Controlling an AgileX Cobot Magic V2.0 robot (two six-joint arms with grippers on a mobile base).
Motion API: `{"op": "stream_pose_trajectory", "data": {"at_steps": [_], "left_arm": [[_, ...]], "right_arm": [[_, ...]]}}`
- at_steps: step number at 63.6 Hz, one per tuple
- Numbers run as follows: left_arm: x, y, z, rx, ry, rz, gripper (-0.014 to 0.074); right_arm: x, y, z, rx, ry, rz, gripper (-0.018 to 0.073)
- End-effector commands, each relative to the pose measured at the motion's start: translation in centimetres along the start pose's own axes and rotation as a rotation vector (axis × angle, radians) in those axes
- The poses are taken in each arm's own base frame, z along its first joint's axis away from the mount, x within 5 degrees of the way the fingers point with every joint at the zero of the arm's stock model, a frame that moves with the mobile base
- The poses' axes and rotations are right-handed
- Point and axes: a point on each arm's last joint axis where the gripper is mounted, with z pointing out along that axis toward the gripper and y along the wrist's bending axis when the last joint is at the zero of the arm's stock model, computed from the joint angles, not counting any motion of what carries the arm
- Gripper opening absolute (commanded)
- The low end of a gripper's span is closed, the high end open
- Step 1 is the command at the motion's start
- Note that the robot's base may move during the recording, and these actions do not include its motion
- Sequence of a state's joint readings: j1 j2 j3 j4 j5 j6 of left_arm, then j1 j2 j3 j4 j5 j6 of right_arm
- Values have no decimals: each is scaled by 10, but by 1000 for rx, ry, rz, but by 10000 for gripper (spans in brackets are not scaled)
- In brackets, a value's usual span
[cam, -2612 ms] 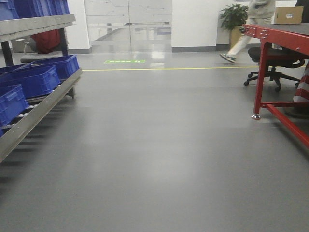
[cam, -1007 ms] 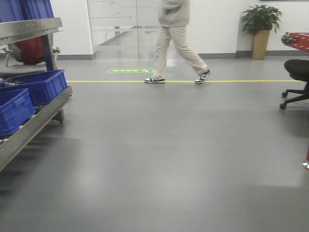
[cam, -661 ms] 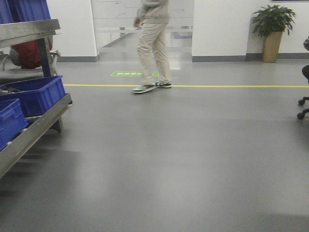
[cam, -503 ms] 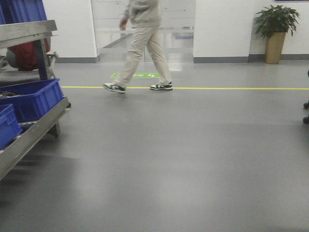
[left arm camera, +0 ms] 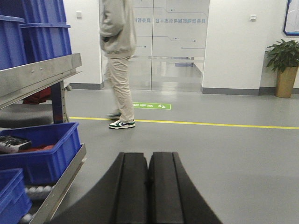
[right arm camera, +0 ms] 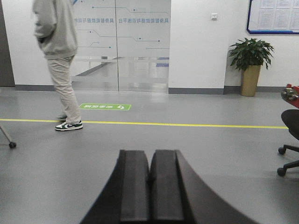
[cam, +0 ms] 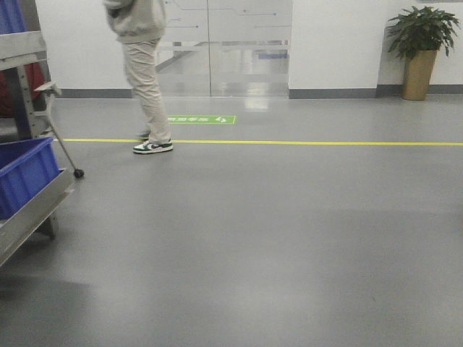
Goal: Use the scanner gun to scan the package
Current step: 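Drive the base forward past the blue crate shelf toward the red table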
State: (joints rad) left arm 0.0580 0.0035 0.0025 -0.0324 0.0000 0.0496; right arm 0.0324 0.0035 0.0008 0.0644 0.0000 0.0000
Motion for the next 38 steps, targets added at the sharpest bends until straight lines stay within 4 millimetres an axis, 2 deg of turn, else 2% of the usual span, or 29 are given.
{"op": "stream_pose_trajectory", "data": {"at_steps": [1,38], "left_arm": [[-3,0,0,4,-23,-7,-111],[-3,0,0,4,-23,-7,-111]], "right_arm": [[-2,0,0,-1,-20,-8,-162],[-2,0,0,-1,-20,-8,-162]]}}
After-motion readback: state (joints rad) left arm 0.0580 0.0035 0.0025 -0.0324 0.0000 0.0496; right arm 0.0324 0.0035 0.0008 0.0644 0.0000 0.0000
